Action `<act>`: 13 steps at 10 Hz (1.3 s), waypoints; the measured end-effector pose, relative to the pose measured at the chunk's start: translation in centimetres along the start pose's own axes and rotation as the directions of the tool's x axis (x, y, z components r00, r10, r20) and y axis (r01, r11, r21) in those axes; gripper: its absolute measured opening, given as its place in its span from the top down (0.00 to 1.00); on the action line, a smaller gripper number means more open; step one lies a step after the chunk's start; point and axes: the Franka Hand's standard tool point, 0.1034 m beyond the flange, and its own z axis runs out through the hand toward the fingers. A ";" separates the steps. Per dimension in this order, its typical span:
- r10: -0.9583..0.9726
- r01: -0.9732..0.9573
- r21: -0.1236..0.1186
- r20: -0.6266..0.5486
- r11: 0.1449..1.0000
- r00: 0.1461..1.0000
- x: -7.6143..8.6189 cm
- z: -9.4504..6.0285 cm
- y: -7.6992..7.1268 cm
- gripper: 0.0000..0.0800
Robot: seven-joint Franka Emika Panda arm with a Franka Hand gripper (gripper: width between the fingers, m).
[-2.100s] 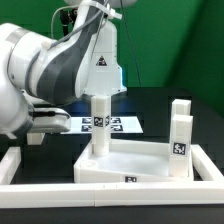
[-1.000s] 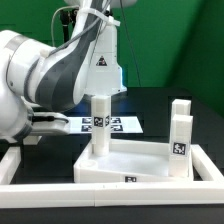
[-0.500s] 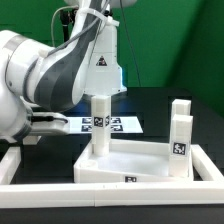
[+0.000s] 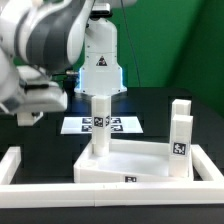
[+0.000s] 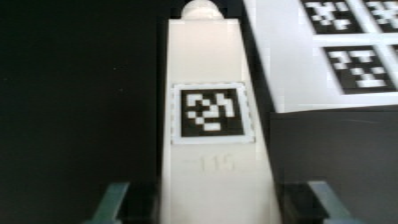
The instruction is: Assemble desk
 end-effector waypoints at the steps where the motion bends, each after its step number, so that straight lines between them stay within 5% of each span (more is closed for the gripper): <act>1: -0.002 0.002 -0.012 -0.035 1.000 0.999 0.4 -0.4 0.2 0.64; 4: 0.001 -0.012 -0.038 -0.272 0.999 0.962 1.1 -1.7 -0.1 0.64; 6: -0.065 0.016 -0.107 -0.472 0.994 0.879 1.0 -8.6 -3.2 0.64; 8: -0.083 0.019 -0.119 -0.567 0.993 0.820 0.6 -11.3 -3.5 0.64; 9: -0.088 0.008 -0.128 -0.630 0.992 0.771 1.1 -11.2 -3.3 0.64; 12: -0.087 -0.022 -0.132 -0.763 0.991 0.640 1.3 -11.6 -3.1 0.64; 13: -0.038 -0.045 -0.082 -0.797 0.996 0.603 1.5 -12.0 -4.7 0.64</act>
Offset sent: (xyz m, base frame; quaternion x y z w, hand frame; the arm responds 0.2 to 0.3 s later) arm 0.0000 0.0000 0.0000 0.0000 0.1296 0.0000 0.9916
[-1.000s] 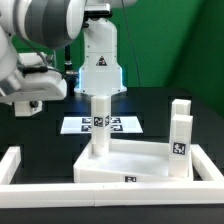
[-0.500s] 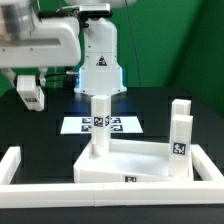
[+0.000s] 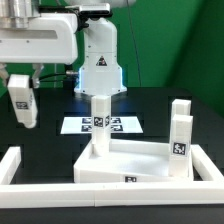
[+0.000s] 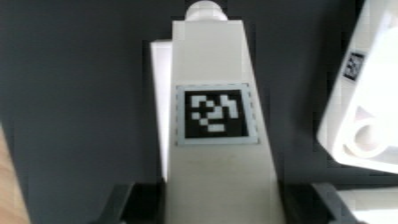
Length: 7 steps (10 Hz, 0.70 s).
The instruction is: Assemble desk
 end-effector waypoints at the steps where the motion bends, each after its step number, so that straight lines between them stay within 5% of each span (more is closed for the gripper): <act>1: 0.023 -0.022 0.013 -0.093 1.000 0.995 1.4 -0.3 -2.0 0.64; 4: 0.090 -0.081 0.045 -0.249 0.996 0.964 4.2 -2.5 -8.2 0.64; 6: 0.056 -0.065 -0.014 -0.374 0.998 0.926 3.6 -2.3 -7.1 0.64; 7: 0.054 -0.064 -0.015 -0.371 0.998 0.927 3.5 -2.1 -7.2 0.64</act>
Offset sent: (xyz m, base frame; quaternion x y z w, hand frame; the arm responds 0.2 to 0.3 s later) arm 0.0407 0.0678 0.0516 -0.0109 0.0766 0.0549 0.9955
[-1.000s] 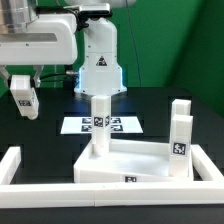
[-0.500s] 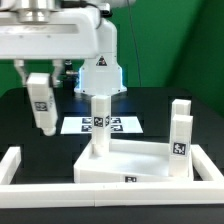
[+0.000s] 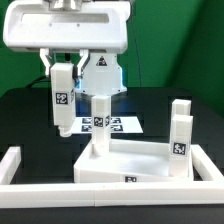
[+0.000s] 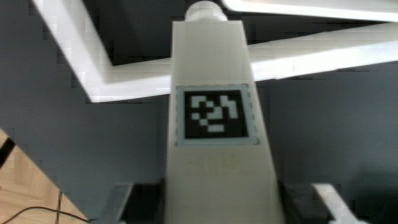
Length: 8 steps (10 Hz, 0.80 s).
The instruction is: Assemble desk
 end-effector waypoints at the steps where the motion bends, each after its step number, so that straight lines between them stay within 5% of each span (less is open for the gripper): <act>1: 0.000 0.000 0.001 0.001 1.000 1.000 0.1 0.0 0.0 0.64; 4: 0.041 -0.040 0.024 -0.014 0.999 0.999 -1.0 0.2 -1.3 0.64; 7: 0.112 -0.114 0.049 0.025 0.992 0.993 -1.1 0.4 -6.7 0.64; 8: 0.091 -0.092 0.043 0.019 0.995 0.996 -1.0 0.4 -6.3 0.64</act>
Offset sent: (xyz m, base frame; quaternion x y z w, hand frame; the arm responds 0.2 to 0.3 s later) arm 0.0017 0.0453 -0.0153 0.0706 0.0503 0.0620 0.9943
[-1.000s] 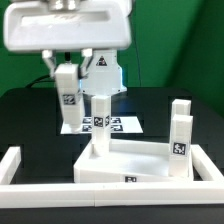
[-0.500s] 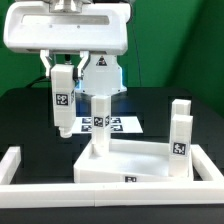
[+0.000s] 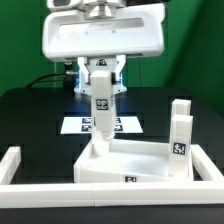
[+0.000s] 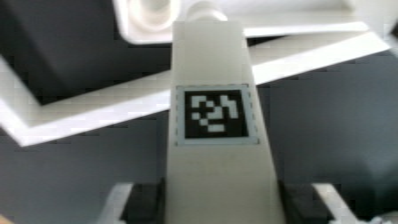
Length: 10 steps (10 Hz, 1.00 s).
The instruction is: Assemble desk
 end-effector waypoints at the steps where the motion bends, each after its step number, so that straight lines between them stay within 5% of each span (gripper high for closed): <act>1: 0.002 -0.002 -0.001 0.001 1.000 1.000 0.0 0.0 0.1 0.64; 3: -0.009 0.009 0.000 0.001 1.000 1.000 -0.1 0.1 0.3 0.64; 5: -0.031 0.030 -0.014 -0.049 0.999 0.998 -0.4 0.5 2.5 0.64; 10: -0.058 0.056 -0.022 -0.066 0.998 0.996 -0.4 0.8 3.4 0.64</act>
Offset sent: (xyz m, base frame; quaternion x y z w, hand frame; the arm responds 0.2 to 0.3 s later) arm -0.0132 -0.0020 -0.0253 0.1482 -0.0094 0.0421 0.9880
